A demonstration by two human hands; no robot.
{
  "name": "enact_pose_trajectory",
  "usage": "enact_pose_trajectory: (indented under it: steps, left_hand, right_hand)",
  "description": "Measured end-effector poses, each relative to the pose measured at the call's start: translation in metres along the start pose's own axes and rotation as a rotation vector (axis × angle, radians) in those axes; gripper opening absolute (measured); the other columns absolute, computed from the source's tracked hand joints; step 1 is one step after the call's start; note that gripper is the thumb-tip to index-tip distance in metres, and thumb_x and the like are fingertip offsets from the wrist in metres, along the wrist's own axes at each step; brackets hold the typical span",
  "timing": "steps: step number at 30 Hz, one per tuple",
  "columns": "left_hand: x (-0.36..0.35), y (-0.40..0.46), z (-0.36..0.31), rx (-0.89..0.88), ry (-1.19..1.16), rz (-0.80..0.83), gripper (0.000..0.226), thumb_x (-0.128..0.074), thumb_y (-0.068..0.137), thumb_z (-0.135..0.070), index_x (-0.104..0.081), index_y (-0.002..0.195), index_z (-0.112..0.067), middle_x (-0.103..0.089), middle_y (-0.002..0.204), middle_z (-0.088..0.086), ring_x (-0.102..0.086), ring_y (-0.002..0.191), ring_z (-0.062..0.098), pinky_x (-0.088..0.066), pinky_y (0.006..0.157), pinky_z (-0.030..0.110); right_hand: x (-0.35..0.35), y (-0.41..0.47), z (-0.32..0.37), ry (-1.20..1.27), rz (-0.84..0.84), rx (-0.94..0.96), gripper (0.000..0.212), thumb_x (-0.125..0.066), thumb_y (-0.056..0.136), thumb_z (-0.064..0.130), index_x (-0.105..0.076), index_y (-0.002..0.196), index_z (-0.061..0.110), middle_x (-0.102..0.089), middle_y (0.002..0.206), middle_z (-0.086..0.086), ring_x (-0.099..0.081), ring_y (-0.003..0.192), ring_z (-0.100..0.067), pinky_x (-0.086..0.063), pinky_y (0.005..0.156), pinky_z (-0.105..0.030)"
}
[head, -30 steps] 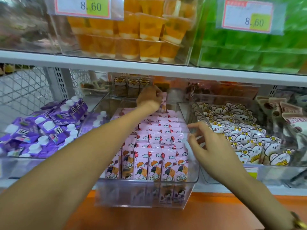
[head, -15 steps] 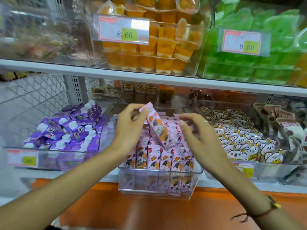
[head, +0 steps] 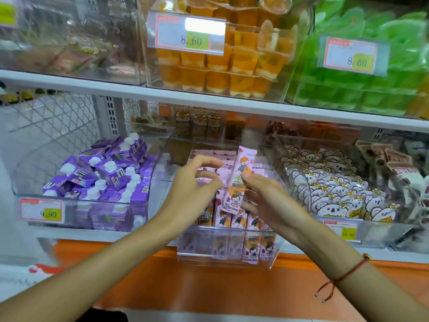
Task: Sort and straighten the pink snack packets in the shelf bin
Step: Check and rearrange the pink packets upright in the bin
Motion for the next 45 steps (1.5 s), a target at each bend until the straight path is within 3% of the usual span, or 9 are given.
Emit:
enact_pose_trajectory:
  steps: [7, 9, 13, 16, 21, 23, 32, 39, 45]
  left_hand:
    - [-0.015, -0.007, 0.01, -0.082, 0.253, 0.05, 0.046, -0.078, 0.072, -0.041, -0.048, 0.106, -0.037, -0.053, 0.107, -0.025, -0.054, 0.094, -0.003, -0.05, 0.074, 0.023]
    - [-0.016, -0.006, 0.011, -0.11, 0.243, 0.007, 0.041, -0.076, 0.075, -0.041, -0.047, 0.104, -0.038, -0.054, 0.103, -0.029, -0.054, 0.09, -0.007, -0.048, 0.07, 0.021]
    - [-0.012, 0.002, 0.011, -0.155, 0.223, 0.025, 0.028, -0.065, 0.088, -0.029, -0.046, 0.108, -0.037, -0.057, 0.112, -0.023, -0.056, 0.102, -0.004, -0.051, 0.086, 0.032]
    - [-0.008, 0.002, 0.013, -0.214, 0.294, 0.094, 0.026, -0.053, 0.096, -0.019, -0.046, 0.115, -0.034, -0.058, 0.12, -0.019, -0.054, 0.114, -0.002, -0.046, 0.098, 0.032]
    - [-0.009, 0.0, 0.015, -0.322, 0.501, 0.025, 0.043, -0.068, 0.085, -0.033, -0.049, 0.124, -0.033, -0.053, 0.124, -0.019, -0.046, 0.11, -0.003, -0.041, 0.085, 0.018]
    - [-0.007, 0.002, 0.01, -0.361, 0.471, -0.038, 0.037, -0.07, 0.083, -0.032, -0.055, 0.117, -0.031, -0.055, 0.115, -0.02, -0.049, 0.104, -0.002, -0.042, 0.082, 0.016]
    - [0.011, 0.007, -0.001, -0.405, 0.267, 0.015, 0.039, -0.063, 0.091, -0.007, -0.058, 0.126, -0.022, -0.061, 0.124, -0.01, -0.056, 0.118, 0.007, -0.046, 0.102, 0.035]
    - [0.01, 0.009, -0.013, -0.101, -0.042, 0.149, 0.037, -0.054, 0.096, -0.016, -0.05, 0.132, -0.021, -0.07, 0.112, -0.007, -0.065, 0.104, 0.003, -0.053, 0.088, 0.019]
    - [0.005, 0.009, -0.017, 0.394, -0.394, 0.23, 0.026, -0.055, 0.095, -0.027, -0.068, 0.11, -0.01, -0.076, 0.09, 0.002, -0.072, 0.075, 0.007, -0.059, 0.065, 0.023]
  right_hand:
    - [0.001, 0.001, -0.003, 0.033, 0.007, 0.032, 0.017, -0.058, 0.094, 0.024, -0.063, 0.095, 0.008, -0.07, 0.077, 0.0, -0.066, 0.073, -0.01, -0.055, 0.072, -0.024]
    - [0.002, 0.0, -0.004, 0.046, -0.002, 0.055, 0.012, -0.06, 0.092, 0.023, -0.062, 0.091, 0.012, -0.071, 0.073, 0.003, -0.068, 0.069, -0.009, -0.057, 0.075, -0.024]
    - [0.009, 0.0, 0.002, 0.089, 0.013, 0.112, 0.015, -0.053, 0.096, 0.022, -0.061, 0.106, 0.015, -0.071, 0.107, -0.002, -0.065, 0.1, -0.011, -0.05, 0.097, -0.033]
    - [0.009, -0.002, 0.002, 0.053, 0.017, 0.183, 0.018, -0.051, 0.097, 0.015, -0.06, 0.113, 0.014, -0.072, 0.109, -0.001, -0.066, 0.102, -0.011, -0.053, 0.093, -0.028]
    - [0.0, -0.006, -0.001, -0.138, -0.183, 0.393, 0.014, -0.066, 0.088, 0.011, -0.061, 0.101, 0.011, -0.072, 0.096, -0.004, -0.07, 0.085, -0.008, -0.056, 0.079, -0.021]
    - [-0.002, -0.008, 0.0, -0.181, -0.193, 0.486, 0.018, -0.072, 0.083, 0.01, -0.061, 0.096, 0.015, -0.07, 0.086, 0.008, -0.069, 0.083, -0.003, -0.053, 0.073, -0.015]
    - [-0.01, -0.018, 0.004, -0.349, -0.126, 0.705, 0.03, -0.07, 0.084, 0.006, -0.06, 0.101, 0.029, -0.065, 0.105, 0.016, -0.062, 0.105, -0.002, -0.05, 0.086, -0.014]
    - [-0.003, -0.014, 0.01, -0.453, -0.102, 0.612, 0.032, -0.054, 0.097, 0.018, -0.06, 0.126, 0.029, -0.06, 0.123, 0.007, -0.056, 0.112, -0.003, -0.046, 0.093, -0.018]
    - [0.0, -0.009, 0.009, -0.31, -0.129, 0.386, 0.025, -0.059, 0.092, 0.026, -0.068, 0.115, 0.019, -0.069, 0.112, -0.006, -0.066, 0.1, -0.018, -0.057, 0.082, -0.027]
Point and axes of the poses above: each hand's wrist, its own y-axis towards the middle knuckle, its own x-axis out of the back of the hand, z = x × y, the point moved 1 cm from there along y, towards the middle knuckle
